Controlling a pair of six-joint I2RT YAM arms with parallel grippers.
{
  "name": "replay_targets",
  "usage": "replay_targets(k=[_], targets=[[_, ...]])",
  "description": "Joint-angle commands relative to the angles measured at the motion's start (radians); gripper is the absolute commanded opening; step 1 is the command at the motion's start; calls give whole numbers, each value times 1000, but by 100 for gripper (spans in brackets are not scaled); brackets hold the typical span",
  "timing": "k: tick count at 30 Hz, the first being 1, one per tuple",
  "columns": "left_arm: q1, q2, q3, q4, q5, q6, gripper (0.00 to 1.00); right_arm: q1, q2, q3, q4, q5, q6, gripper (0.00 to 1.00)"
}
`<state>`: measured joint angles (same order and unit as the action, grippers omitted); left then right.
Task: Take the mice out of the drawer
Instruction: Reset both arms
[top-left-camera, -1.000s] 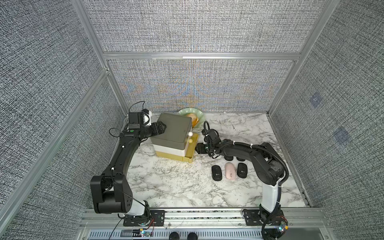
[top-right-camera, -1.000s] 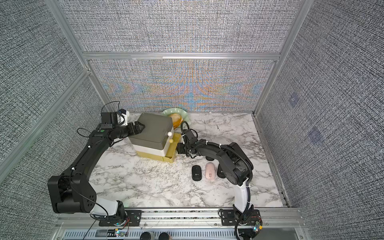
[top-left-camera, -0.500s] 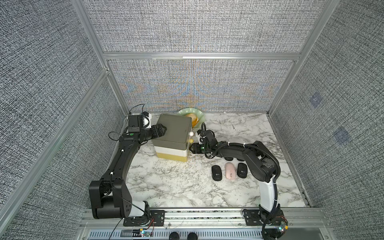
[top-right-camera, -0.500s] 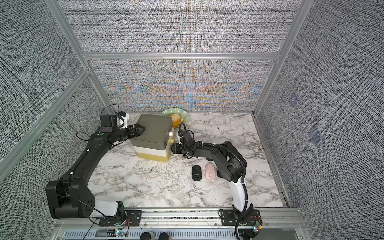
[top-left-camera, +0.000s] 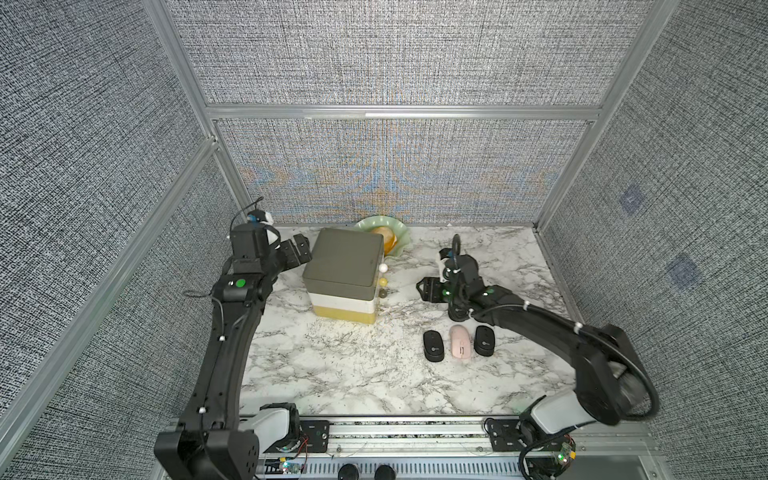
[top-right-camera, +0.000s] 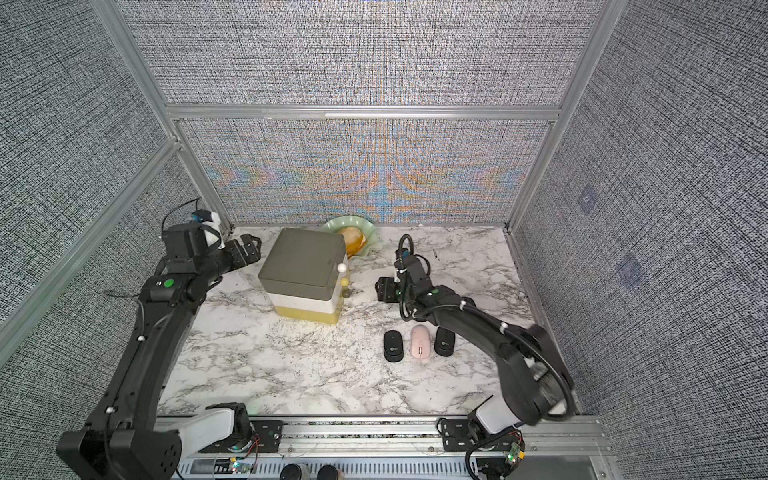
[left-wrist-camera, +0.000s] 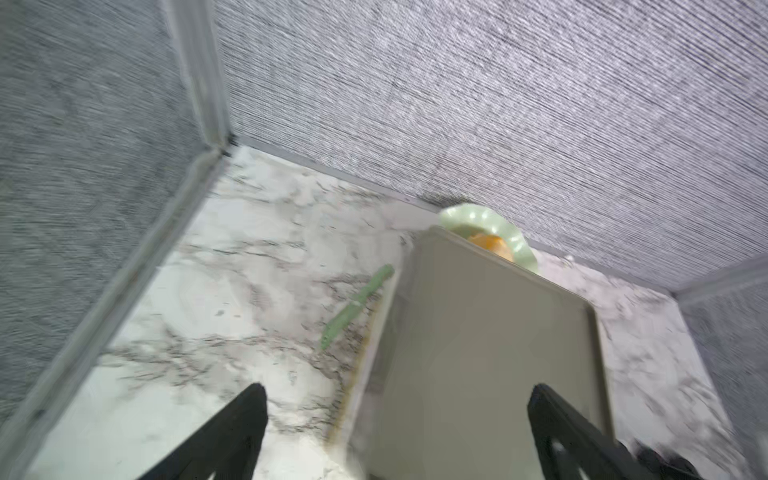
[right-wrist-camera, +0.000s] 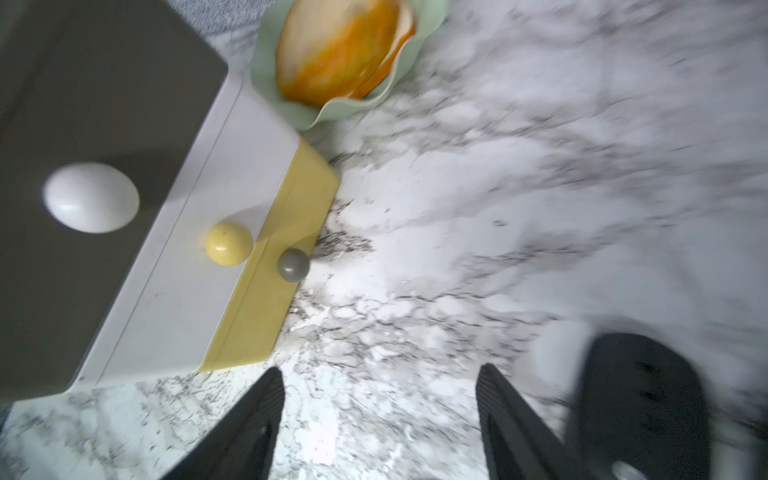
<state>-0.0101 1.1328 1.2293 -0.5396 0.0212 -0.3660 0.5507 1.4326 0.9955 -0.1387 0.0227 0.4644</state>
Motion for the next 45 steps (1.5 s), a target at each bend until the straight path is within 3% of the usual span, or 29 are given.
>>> replay_targets(k=[1, 5, 8, 10, 14, 18, 20, 22, 26, 29, 32, 34, 36, 39, 42, 45], targets=[[25, -86, -117, -15, -350, 0, 99, -64, -150, -17, -186, 227, -80, 78], [80, -154, -383, 171, -489, -49, 99, -221, -296, -143, -168, 407, -124, 96], [83, -129, -544, 348, -619, -70, 99, -356, -334, -254, -83, 493, -158, 99], [82, -99, -660, 518, -636, -75, 99, -448, -337, -340, 26, 487, -177, 99], [75, 19, -906, 1070, -379, 109, 99, -571, -279, -480, 263, 454, -234, 99], [69, 128, -1010, 1429, -243, 226, 99, -597, -193, -567, 508, 397, -292, 99], [67, 142, -1006, 1474, -215, 255, 99, -598, -151, -615, 659, 327, -313, 99], [67, 196, -993, 1524, -248, 258, 99, -601, -127, -591, 657, 296, -313, 99], [63, 241, -1019, 1618, -83, 293, 99, -602, -58, -638, 915, 191, -358, 99], [44, 296, -1076, 1806, -55, 364, 99, -603, 11, -674, 1065, 101, -393, 99], [38, 338, -1097, 1863, -45, 352, 99, -587, 127, -723, 1287, 35, -428, 99], [36, 383, -1091, 1916, -47, 375, 99, -589, 77, -650, 1056, 120, -396, 99], [31, 383, -1088, 1913, -52, 375, 99, -577, 121, -683, 1199, 143, -408, 99], [32, 387, -1090, 1921, -53, 375, 99, -577, 88, -661, 1101, 144, -406, 99], [33, 383, -1093, 1923, -52, 376, 99, -571, 117, -687, 1200, 129, -424, 99], [31, 383, -1093, 1923, -52, 376, 99, -569, 102, -672, 1143, 132, -421, 99]])
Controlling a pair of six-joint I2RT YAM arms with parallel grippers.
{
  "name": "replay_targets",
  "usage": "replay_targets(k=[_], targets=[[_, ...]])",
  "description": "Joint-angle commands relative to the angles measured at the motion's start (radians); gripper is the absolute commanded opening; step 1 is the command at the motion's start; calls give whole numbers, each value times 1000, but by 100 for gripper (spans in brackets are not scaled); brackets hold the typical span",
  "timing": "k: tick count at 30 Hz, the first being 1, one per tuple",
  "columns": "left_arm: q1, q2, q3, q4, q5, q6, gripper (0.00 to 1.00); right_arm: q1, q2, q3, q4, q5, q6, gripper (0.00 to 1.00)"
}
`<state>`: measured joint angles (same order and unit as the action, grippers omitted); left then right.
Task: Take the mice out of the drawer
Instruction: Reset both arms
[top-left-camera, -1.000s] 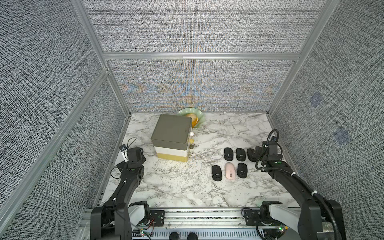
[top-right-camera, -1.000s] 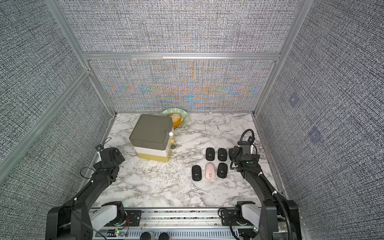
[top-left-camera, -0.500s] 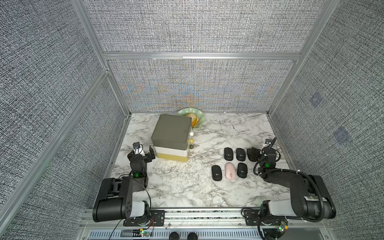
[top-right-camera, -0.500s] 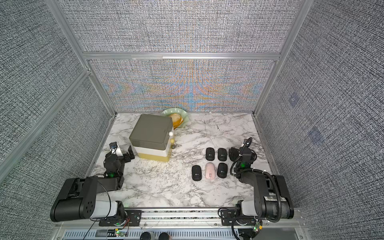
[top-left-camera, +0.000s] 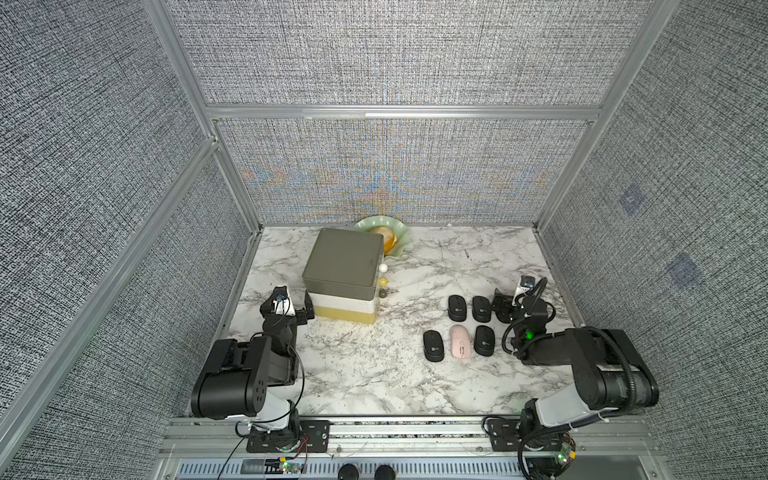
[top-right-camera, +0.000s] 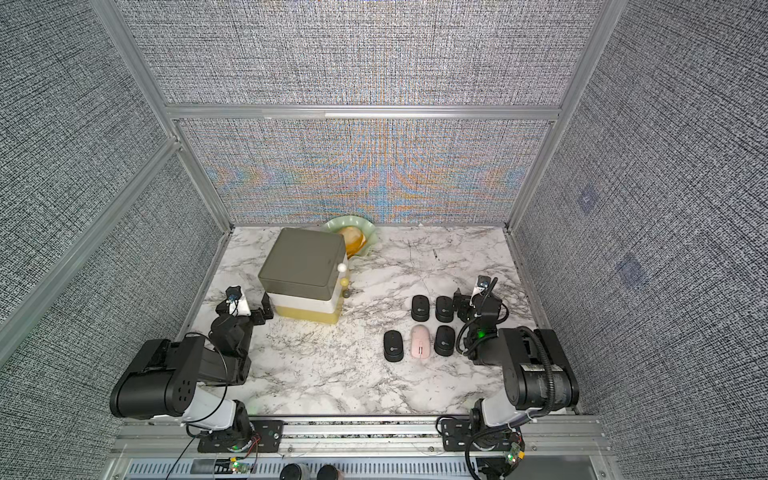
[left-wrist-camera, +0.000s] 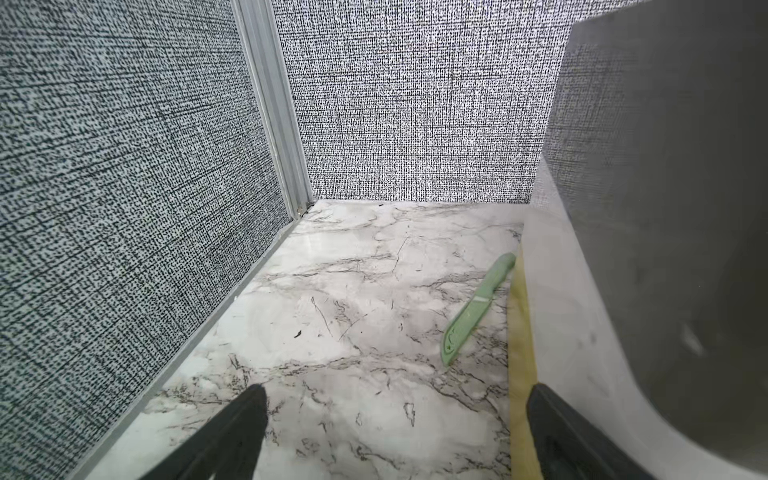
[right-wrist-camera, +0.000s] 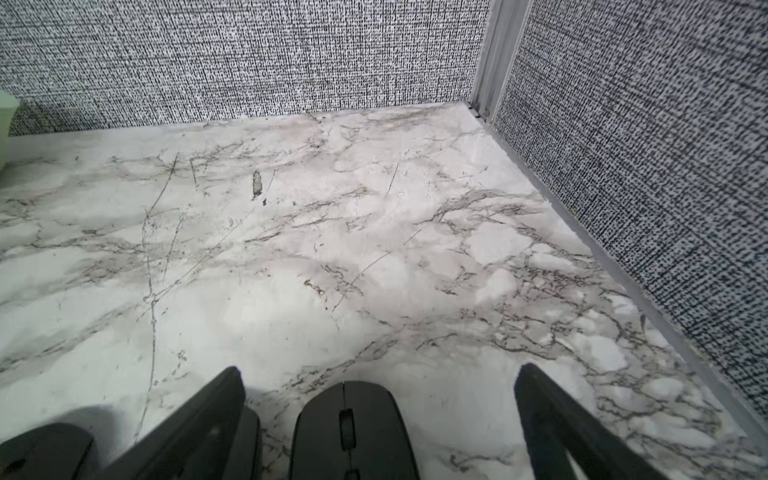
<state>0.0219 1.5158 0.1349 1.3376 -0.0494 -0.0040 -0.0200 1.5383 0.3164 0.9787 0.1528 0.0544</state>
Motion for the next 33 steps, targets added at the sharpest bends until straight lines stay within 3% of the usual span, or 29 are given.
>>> replay_targets(k=[1, 12, 14, 16, 18, 20, 23, 25, 27, 29, 33], targets=[[-1, 1, 2, 46, 18, 12, 99, 2, 5, -3, 57, -1, -14, 99], [-1, 16, 5, 60, 62, 21, 99, 2, 6, -1, 58, -4, -11, 99], [7, 21, 15, 53, 221, 59, 100, 2, 5, -2, 61, -4, -10, 99], [11, 11, 0, 65, 270, 72, 100, 2, 6, -1, 60, -4, -11, 99], [10, 24, -10, 103, 219, 63, 100, 2, 6, -2, 61, -4, -11, 99], [8, 18, -19, 109, 16, -17, 100, 2, 5, -2, 60, -4, -11, 99], [9, 13, -56, 169, 52, -12, 100, 2, 6, 0, 59, -4, -11, 99], [9, 39, -56, 211, 292, 80, 99, 2, 6, -2, 61, -4, -10, 99], [10, 18, -35, 143, 218, 51, 99, 2, 6, -1, 59, -4, -11, 99], [10, 15, -6, 82, 30, -17, 99, 2, 6, -2, 60, -4, -11, 99], [9, 19, 17, 45, 186, 48, 100, 2, 7, -2, 60, -4, -11, 99]])
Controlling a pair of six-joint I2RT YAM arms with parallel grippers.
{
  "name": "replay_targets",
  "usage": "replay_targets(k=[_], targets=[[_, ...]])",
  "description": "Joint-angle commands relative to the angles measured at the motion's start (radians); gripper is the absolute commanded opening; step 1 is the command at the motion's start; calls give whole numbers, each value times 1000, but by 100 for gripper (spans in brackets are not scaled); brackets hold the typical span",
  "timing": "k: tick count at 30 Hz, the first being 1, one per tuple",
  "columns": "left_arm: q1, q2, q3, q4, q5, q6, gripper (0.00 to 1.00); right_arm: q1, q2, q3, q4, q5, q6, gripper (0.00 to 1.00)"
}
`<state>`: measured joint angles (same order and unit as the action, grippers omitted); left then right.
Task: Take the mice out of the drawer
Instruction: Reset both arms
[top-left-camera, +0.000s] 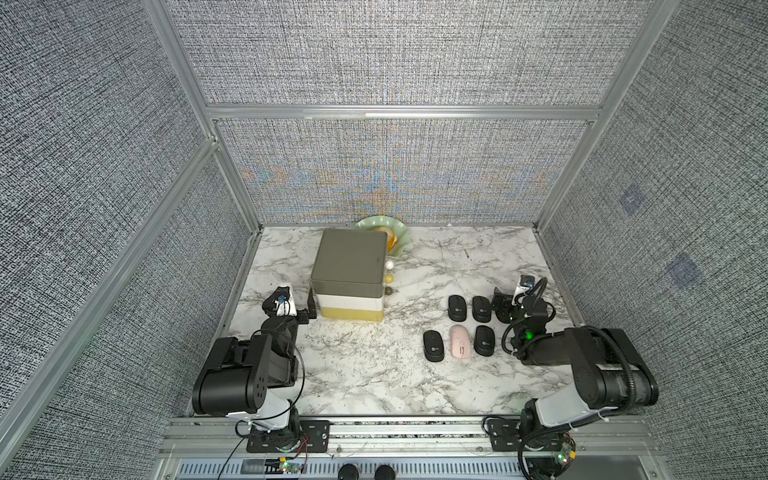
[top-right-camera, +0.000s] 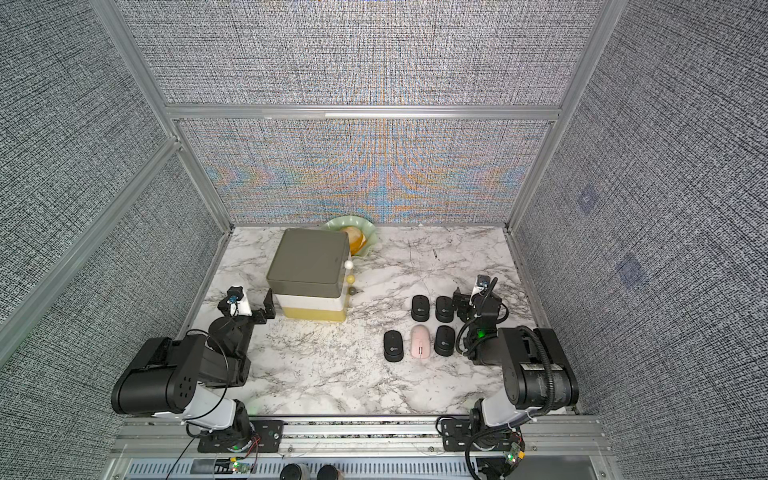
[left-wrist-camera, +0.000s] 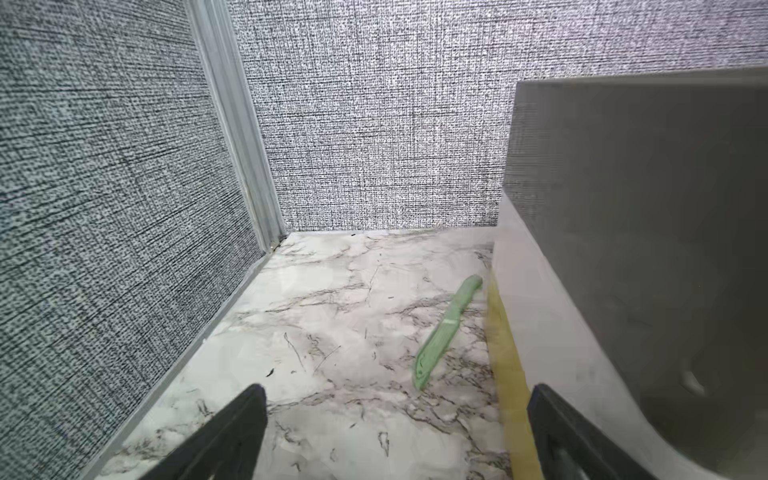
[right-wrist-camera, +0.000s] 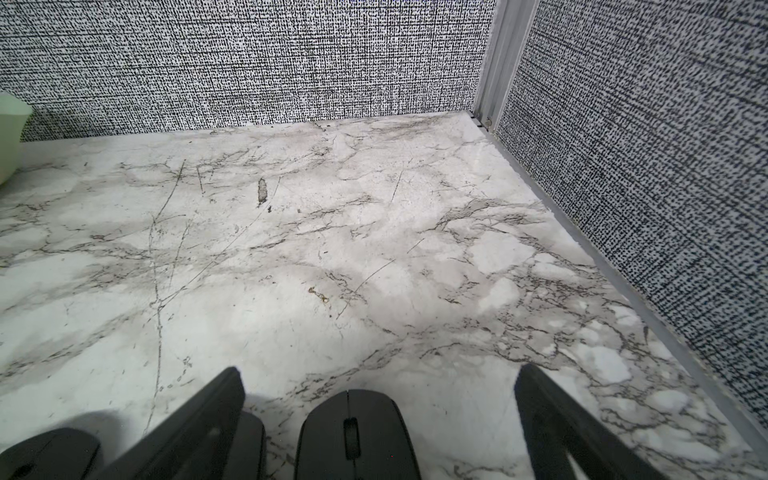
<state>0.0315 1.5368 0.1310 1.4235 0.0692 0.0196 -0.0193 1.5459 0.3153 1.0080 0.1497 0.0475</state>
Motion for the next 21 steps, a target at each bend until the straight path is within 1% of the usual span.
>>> replay_targets(k=[1, 21], targets=[[0, -2, 36, -72, 55, 17, 100, 0, -2, 0, 31, -1, -4, 99], [0, -1, 31, -58, 49, 17, 99, -7, -1, 3, 24, -12, 3, 99]])
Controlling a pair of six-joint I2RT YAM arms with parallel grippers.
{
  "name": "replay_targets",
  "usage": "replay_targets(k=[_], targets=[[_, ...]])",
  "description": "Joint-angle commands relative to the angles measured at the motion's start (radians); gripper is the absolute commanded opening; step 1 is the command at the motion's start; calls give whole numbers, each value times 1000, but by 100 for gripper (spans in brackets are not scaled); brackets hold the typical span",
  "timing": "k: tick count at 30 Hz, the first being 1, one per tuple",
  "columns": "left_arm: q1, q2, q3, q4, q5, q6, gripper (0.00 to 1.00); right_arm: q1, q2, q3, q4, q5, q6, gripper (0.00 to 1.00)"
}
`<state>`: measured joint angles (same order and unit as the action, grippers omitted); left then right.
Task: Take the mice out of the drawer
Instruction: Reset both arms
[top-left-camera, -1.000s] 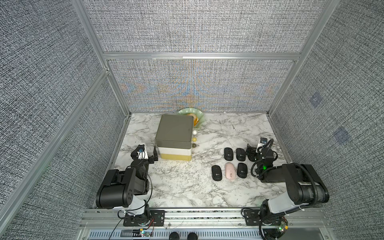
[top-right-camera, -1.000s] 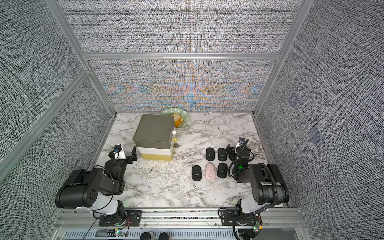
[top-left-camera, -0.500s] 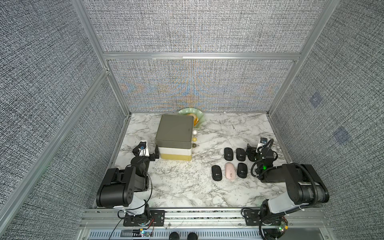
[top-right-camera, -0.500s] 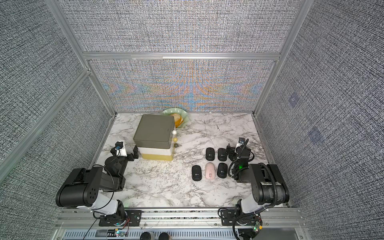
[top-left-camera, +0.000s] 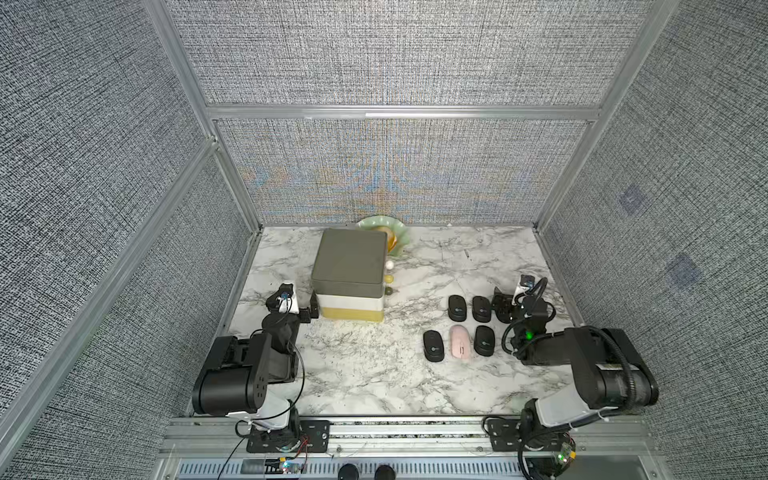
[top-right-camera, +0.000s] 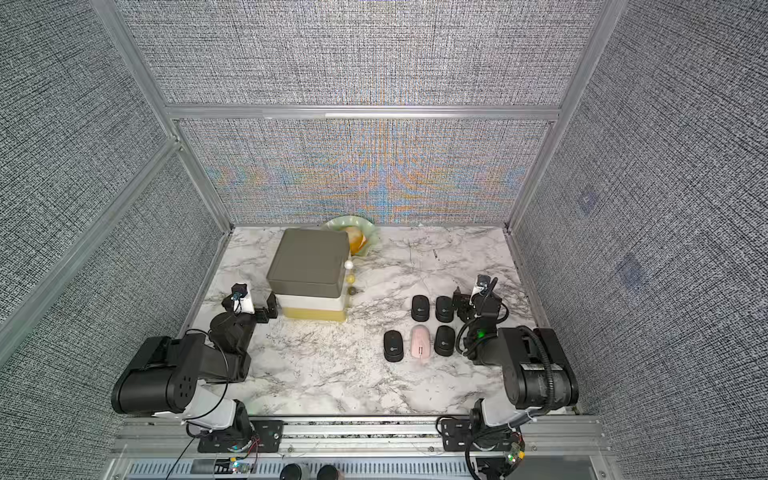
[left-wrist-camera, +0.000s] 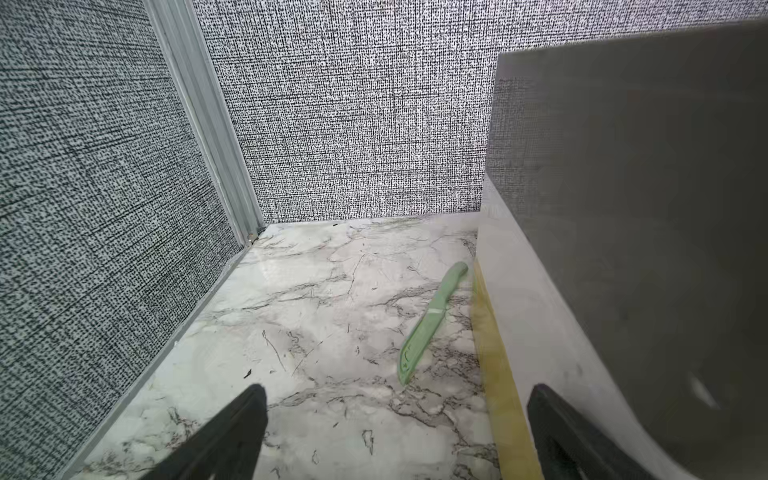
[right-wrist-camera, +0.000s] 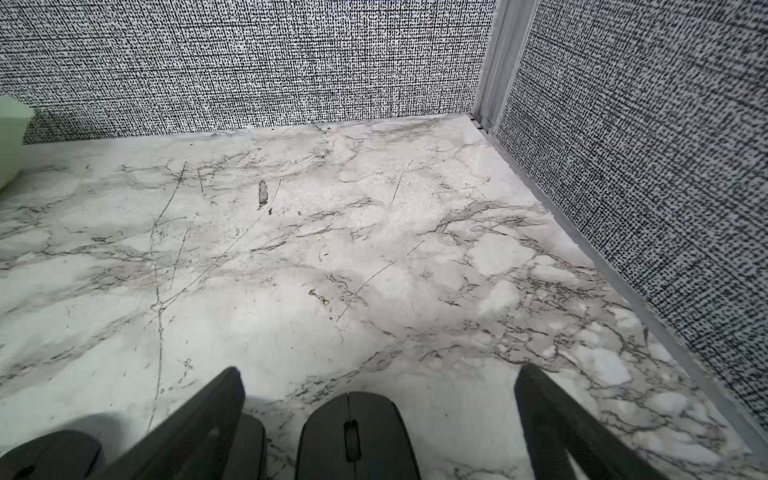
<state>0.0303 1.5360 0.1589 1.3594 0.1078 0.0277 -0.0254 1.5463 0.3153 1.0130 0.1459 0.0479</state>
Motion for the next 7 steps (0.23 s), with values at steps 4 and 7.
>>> replay_targets(k=[4, 7], targets=[[1, 0, 4, 4, 10, 8, 100, 9, 9, 17, 6, -48, -27, 99], [1, -1, 5, 3, 10, 8, 99, 6, -1, 9, 13, -58, -26, 99]])
